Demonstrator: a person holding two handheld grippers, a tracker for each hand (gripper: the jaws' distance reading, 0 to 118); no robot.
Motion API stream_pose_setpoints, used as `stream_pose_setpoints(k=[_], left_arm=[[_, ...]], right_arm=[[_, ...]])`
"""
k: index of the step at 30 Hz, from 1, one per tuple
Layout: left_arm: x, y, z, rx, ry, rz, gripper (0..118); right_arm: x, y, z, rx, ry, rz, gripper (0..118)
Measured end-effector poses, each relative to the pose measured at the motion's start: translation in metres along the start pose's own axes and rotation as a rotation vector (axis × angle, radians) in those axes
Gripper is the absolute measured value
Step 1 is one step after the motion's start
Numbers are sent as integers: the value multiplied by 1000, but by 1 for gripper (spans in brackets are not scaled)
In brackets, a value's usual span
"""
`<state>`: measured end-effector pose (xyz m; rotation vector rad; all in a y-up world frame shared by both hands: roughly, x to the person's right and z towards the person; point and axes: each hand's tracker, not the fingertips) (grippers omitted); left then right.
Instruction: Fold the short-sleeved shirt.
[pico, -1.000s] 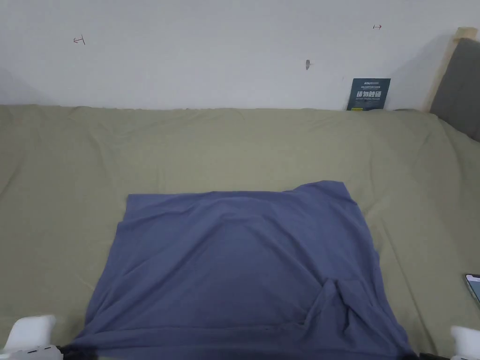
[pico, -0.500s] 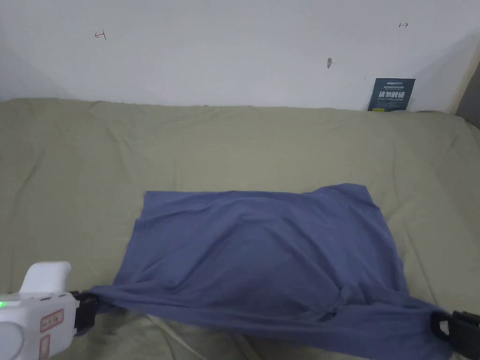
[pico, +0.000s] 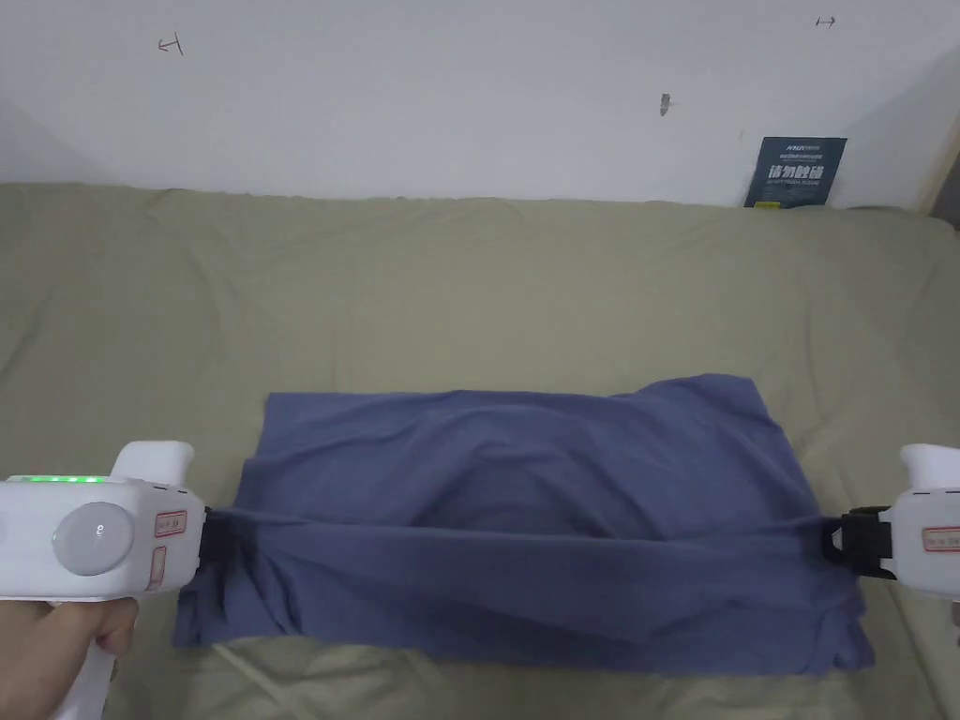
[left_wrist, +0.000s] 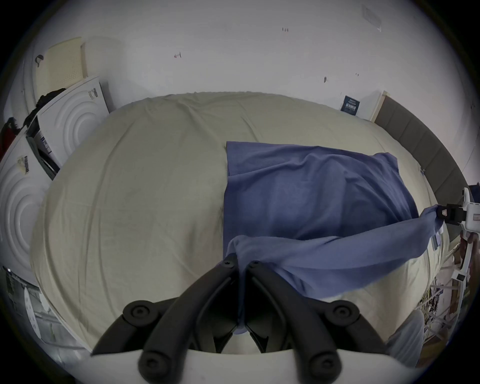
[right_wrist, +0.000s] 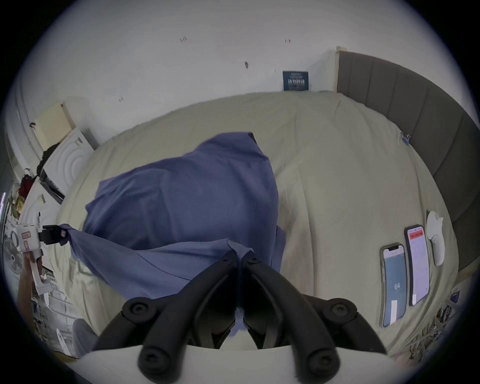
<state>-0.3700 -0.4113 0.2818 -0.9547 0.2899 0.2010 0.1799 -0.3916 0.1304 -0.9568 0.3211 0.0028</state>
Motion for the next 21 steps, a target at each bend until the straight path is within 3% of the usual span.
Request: stream_pose_setpoints(k=[2, 3, 4, 5, 6, 12, 15, 16, 17, 18, 19, 21], left_arm=[[1, 4, -16, -24, -3, 8, 1], [1, 6, -22, -39, -13, 27, 12], [1, 7, -26, -42, -34, 48, 40], [-1, 7, -29, -35, -29, 54, 98], [-1, 8, -31, -34, -23, 52, 118], [-13, 8, -15, -7, 19, 87, 115], [-24, -32, 15, -8, 38, 103, 111], [-28, -41, 21, 6, 36, 110, 103], [-37, -53, 22, 4, 21, 117, 77], [-39, -60, 24, -8, 17, 128, 33], [-41, -68, 24, -16, 13, 141, 0], [-43, -77, 27, -37, -11, 147, 0]], right_arm=[[5, 3, -18, -24, -14, -25, 5], [7, 4, -25, -30, -9, -61, 10], [10, 5, -31, -43, 0, -97, 33], [11, 6, -34, -53, -23, -130, 84], [12, 5, -35, -65, -57, -131, 114], [14, -25, -17, -18, -43, -89, 118], [12, -52, 0, -19, -30, -66, 116], [12, -62, 4, -10, -13, -76, 108], [12, -71, 8, -7, -8, -84, 77], [10, -79, 14, -2, -7, -87, 39], [8, -86, 14, -4, -34, -76, 0], [12, -97, 20, 11, -43, -64, 0]])
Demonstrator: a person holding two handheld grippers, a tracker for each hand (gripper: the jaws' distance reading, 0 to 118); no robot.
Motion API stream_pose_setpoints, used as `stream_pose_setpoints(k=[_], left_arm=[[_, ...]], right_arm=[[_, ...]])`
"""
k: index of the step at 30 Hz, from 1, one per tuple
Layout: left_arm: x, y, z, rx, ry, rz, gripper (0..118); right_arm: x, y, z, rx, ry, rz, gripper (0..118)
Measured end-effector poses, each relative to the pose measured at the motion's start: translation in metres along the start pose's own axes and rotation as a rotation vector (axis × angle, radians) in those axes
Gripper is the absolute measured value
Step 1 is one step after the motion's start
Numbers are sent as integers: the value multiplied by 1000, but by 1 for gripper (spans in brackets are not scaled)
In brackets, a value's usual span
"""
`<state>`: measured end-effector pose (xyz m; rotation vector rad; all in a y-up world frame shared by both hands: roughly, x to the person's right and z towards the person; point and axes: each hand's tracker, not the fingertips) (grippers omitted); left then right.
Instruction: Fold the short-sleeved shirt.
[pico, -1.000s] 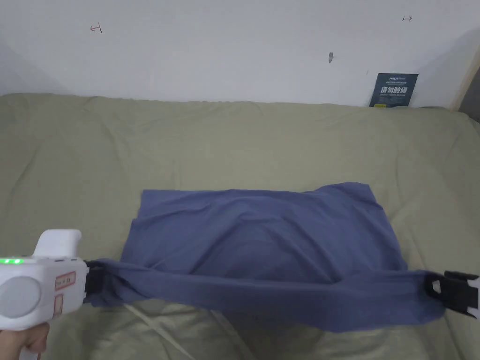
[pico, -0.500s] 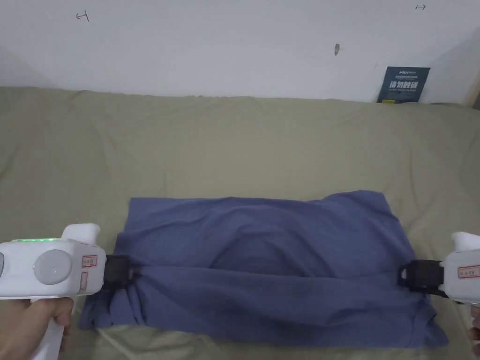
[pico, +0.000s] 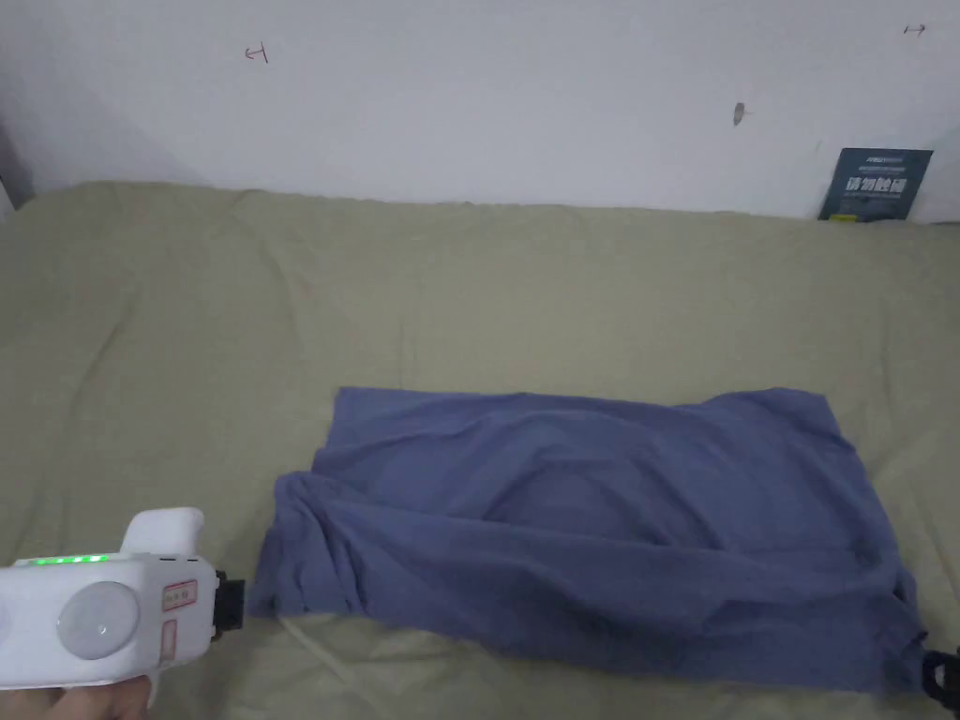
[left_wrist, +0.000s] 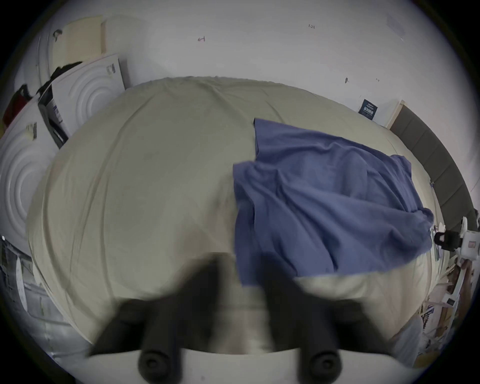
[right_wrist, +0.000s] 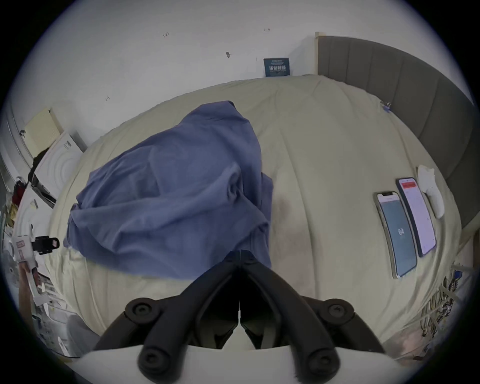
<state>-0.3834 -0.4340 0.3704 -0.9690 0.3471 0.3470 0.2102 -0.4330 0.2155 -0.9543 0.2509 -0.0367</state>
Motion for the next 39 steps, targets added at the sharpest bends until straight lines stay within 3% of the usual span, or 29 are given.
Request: stream_pose_setpoints(k=[3, 4, 5, 6, 13, 16, 18, 19, 20, 23, 28, 31, 32, 36, 37, 38, 39], left_arm=[[-2, -5, 6, 21, -49, 39, 0], [1, -3, 4, 23, -75, 65, 21], [2, -1, 4, 20, -65, 70, 89], [4, 4, -6, 4, -73, 75, 118], [27, 23, -51, -32, -28, 59, 112], [36, 23, -61, -60, 6, 0, 98], [38, 23, -58, -40, 47, -62, 61], [37, 23, -54, -26, 41, -74, 38], [35, 24, -50, -15, 28, -95, 5], [32, 28, -45, -3, -43, -71, 5], [40, 30, -43, -3, 0, -125, 5], [40, 30, -42, -4, 1, -112, 5], [40, 30, -42, -4, -2, -110, 5], [44, 28, -40, -6, 4, -112, 5], [45, 27, -40, -9, 4, -113, 5], [46, 27, -40, -11, 5, -113, 5], [46, 26, -41, -14, 4, -111, 5]], right_arm=[[-2, -6, 9, -5, 19, 7, 0], [0, -7, 9, -3, 16, 11, 0], [-3, -6, 12, -6, 18, 14, 0], [-2, -5, 12, -5, 16, 9, 0], [-2, 0, 1, -29, 27, 13, 0], [1, 3, -5, -39, 27, 17, 0], [0, 3, -9, -42, 26, 17, 0], [2, 4, -10, -43, 27, 17, 0], [4, 5, -11, -44, 28, 19, 0], [3, 5, -12, -46, 28, 25, 0], [5, 8, -16, -43, 36, 7, 3], [4, 12, -28, -89, 22, -20, 115], [5, 14, -33, -96, 32, -29, 118], [-6, 6, -27, -88, 59, -45, 118], [-4, 20, -41, -89, 63, -45, 113], [-4, 25, -48, -89, 63, -43, 91], [-5, 27, -51, -92, 61, -40, 60]])
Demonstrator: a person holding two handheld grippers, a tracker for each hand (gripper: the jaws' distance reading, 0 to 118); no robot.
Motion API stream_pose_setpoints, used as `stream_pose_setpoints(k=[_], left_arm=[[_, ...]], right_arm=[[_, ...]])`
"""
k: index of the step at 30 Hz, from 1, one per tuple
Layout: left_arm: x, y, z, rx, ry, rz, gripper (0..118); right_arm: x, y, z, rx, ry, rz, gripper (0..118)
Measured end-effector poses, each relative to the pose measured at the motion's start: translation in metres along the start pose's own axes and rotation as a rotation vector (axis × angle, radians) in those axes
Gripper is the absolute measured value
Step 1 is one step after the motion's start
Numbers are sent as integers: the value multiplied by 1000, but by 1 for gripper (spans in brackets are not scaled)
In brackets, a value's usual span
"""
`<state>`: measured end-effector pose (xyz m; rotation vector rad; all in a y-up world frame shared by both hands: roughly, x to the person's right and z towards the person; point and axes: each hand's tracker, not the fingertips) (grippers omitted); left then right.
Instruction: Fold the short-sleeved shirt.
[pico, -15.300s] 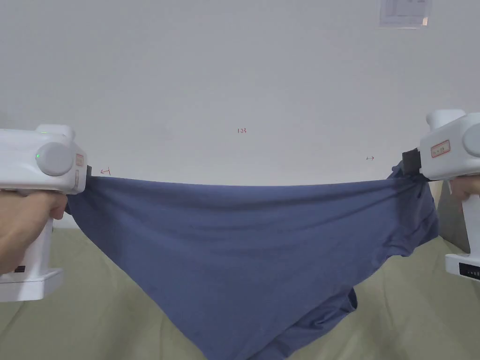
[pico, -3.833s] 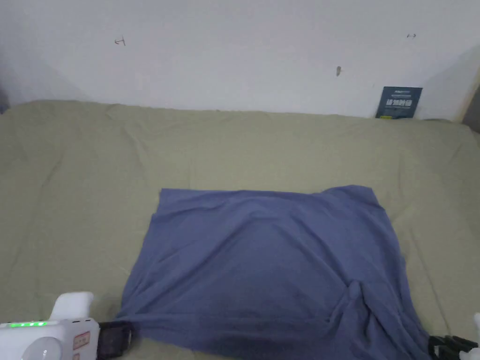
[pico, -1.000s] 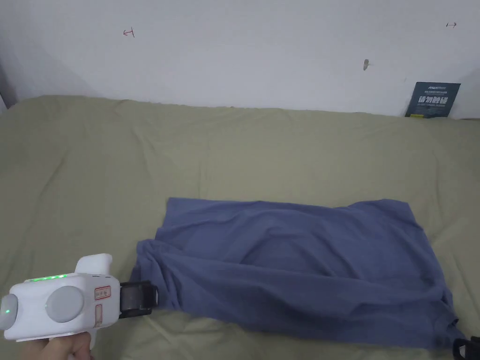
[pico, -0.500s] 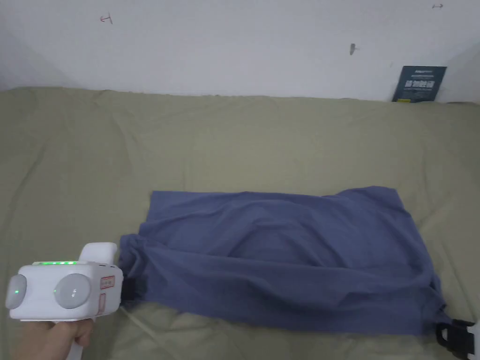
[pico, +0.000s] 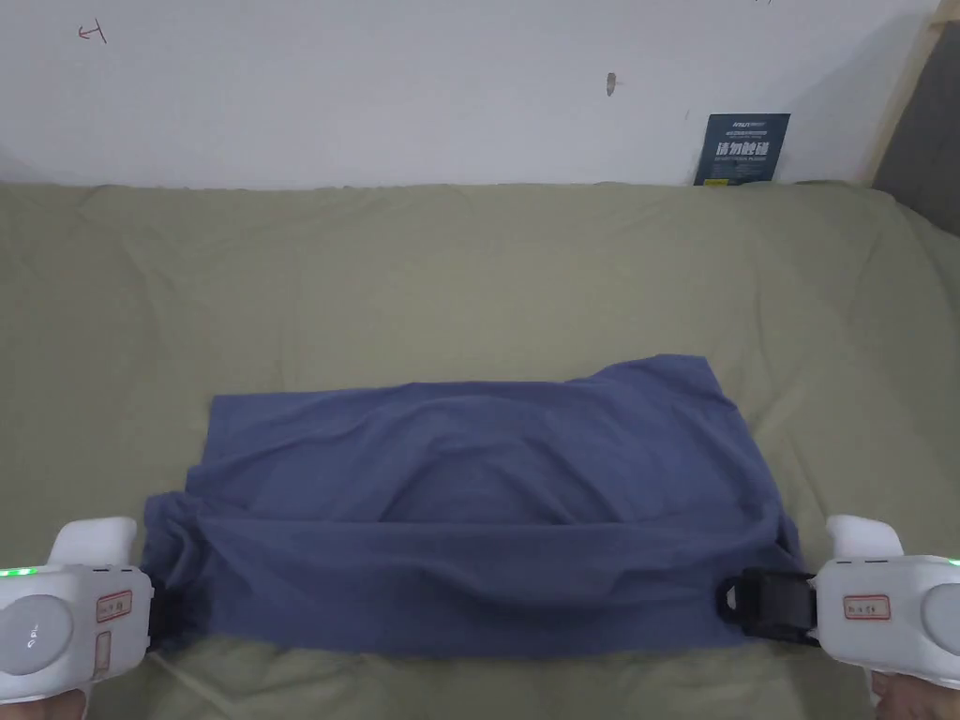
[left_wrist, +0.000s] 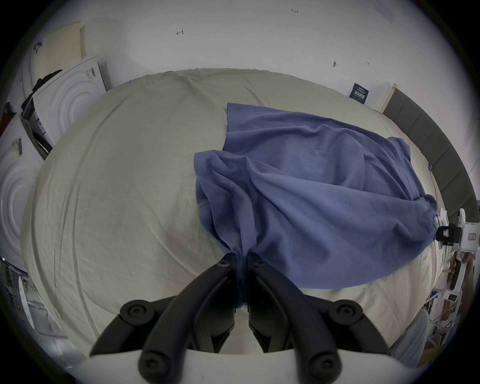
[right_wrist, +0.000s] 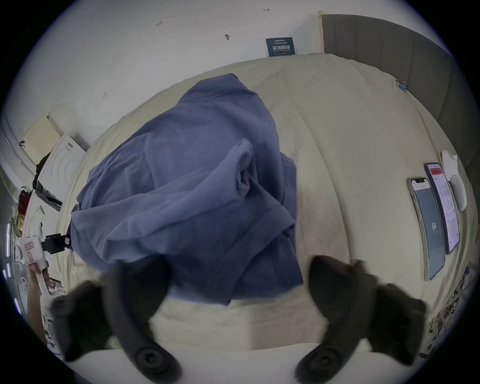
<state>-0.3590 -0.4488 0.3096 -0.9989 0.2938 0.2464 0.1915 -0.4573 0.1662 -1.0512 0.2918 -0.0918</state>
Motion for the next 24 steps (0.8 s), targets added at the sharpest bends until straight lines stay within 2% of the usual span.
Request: stream_pose_setpoints(k=[1, 2, 3, 7, 13, 16, 24], left_arm=[[0, 0, 0, -3, 0, 0, 5], [1, 0, -1, -8, -2, 0, 5], [2, -1, 0, -14, -2, 6, 5], [2, 5, 5, -19, 11, -13, 5], [-3, 6, 26, -7, 18, -13, 5], [-6, -1, 42, -6, 10, -10, 5], [-15, -82, 85, -39, 4, -23, 5]], right_arm=[[-2, 1, -3, -11, -1, 8, 39], [-2, 2, -6, -12, 0, 19, 23], [-6, 3, -3, -8, 25, 28, 15], [-23, 2, 15, 17, -7, 133, 14], [-9, -5, 44, 33, 51, 47, 14], [-7, -17, 60, 33, 48, 42, 14], [3, -89, 94, -24, 66, 40, 14]])
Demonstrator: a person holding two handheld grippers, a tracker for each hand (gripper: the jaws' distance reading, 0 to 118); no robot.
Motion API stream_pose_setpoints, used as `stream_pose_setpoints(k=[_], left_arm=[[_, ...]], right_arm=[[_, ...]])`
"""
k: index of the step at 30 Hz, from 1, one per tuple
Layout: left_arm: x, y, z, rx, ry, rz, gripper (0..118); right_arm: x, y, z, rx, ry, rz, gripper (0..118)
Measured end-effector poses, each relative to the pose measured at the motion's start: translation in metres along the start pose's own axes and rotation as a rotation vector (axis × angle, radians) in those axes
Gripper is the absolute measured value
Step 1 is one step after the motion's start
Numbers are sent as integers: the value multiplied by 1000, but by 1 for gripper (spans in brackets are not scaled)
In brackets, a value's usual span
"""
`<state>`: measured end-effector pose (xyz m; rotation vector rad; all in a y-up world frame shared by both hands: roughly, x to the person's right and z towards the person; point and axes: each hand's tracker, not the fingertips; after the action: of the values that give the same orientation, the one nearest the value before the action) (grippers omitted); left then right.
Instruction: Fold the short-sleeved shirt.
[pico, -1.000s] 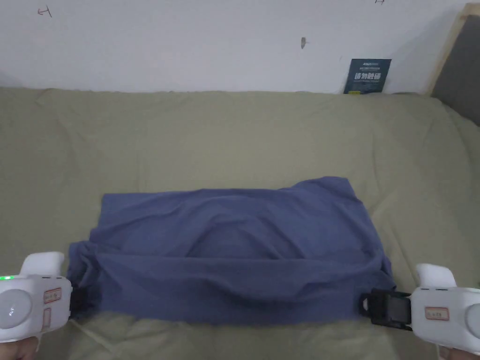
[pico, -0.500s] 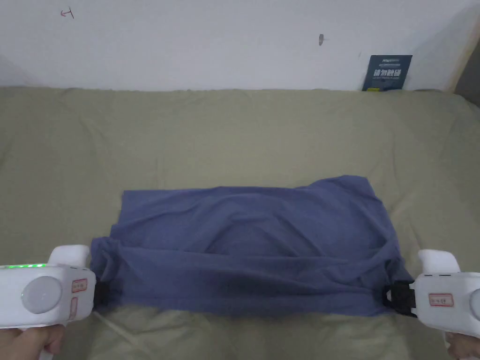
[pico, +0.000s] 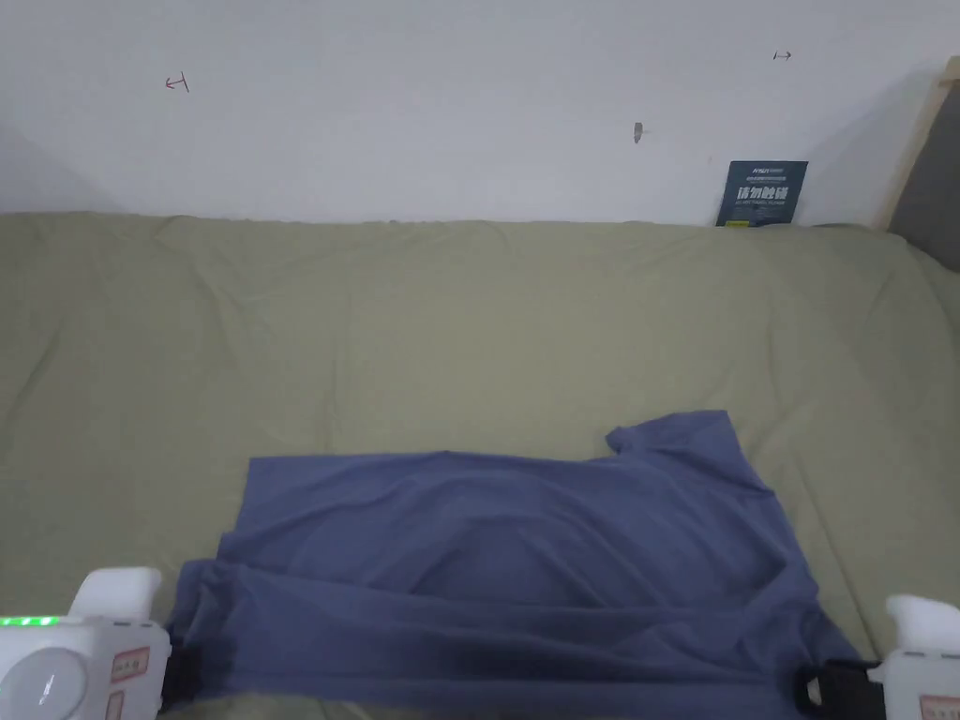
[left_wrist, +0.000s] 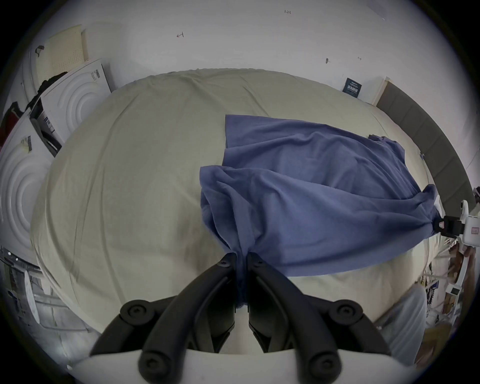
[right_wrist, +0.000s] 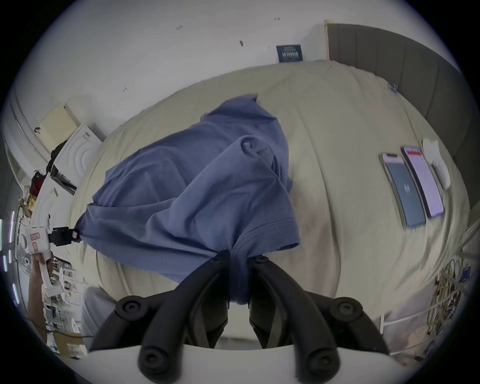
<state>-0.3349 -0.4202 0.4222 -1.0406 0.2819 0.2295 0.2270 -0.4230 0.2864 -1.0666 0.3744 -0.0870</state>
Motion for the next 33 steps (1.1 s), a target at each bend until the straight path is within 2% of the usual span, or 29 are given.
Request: stream_pose_setpoints(k=[8, 9, 10, 11, 12, 13, 15, 16, 19, 22, 23, 24, 25, 26, 27, 28, 29, 32, 33], left_arm=[[-8, -35, 8, -19, -19, 39, 5], [-7, -35, 8, -16, -21, 45, 5], [-8, -35, 7, -9, -30, 53, 9], [-9, -34, 6, -3, -41, 61, 42], [-11, -35, 5, -4, -56, 76, 87], [-12, -35, 6, -9, -42, 82, 118], [-18, -38, 9, -2, -32, 132, 114], [-26, -55, 5, 26, -15, 110, 114], [-34, -27, 25, 81, -9, 160, 114], [-18, 7, 52, 132, -16, 116, 113], [-13, 18, 51, 149, -19, 103, 110], [-10, 27, 49, 164, -29, 93, 103], [-10, 41, 39, 163, -47, 90, 84], [-12, 57, 24, 154, -63, 76, 29], [-7, 67, 13, 151, -84, 59, 0], [-4, 80, 7, 193, -91, 54, 0], [-10, 97, -12, 153, -46, 41, 0], [-17, 136, -44, 177, -31, 59, 0], [-8, 138, -53, 169, -35, 73, 5]], right_arm=[[4, -29, -2, -58, -3, -35, 14], [3, -28, -4, -64, -14, -32, 16], [5, -26, -7, -69, -12, -36, 30], [6, -24, -8, -79, -17, -41, 69], [5, -24, -6, -79, -59, -50, 101], [7, -24, -2, -79, -58, -33, 117], [12, -24, 13, -57, -65, -16, 118], [13, -21, 22, -31, -82, 1, 118], [15, -4, 43, 28, -102, 29, 118], [11, 25, 51, 133, -62, 6, 115], [9, 36, 49, 153, -61, -4, 102], [7, 45, 45, 168, -63, -7, 80], [5, 57, 38, 168, -70, -4, 51], [4, 68, 27, 162, -82, -1, 16], [3, 77, 20, 163, -82, -2, 3], [2, 86, 13, 165, -84, -2, 3], [3, 95, 4, 158, -82, -1, 1], [-4, 114, -18, 138, -102, 16, 1], [-3, 120, -24, 128, -108, 22, 1]])
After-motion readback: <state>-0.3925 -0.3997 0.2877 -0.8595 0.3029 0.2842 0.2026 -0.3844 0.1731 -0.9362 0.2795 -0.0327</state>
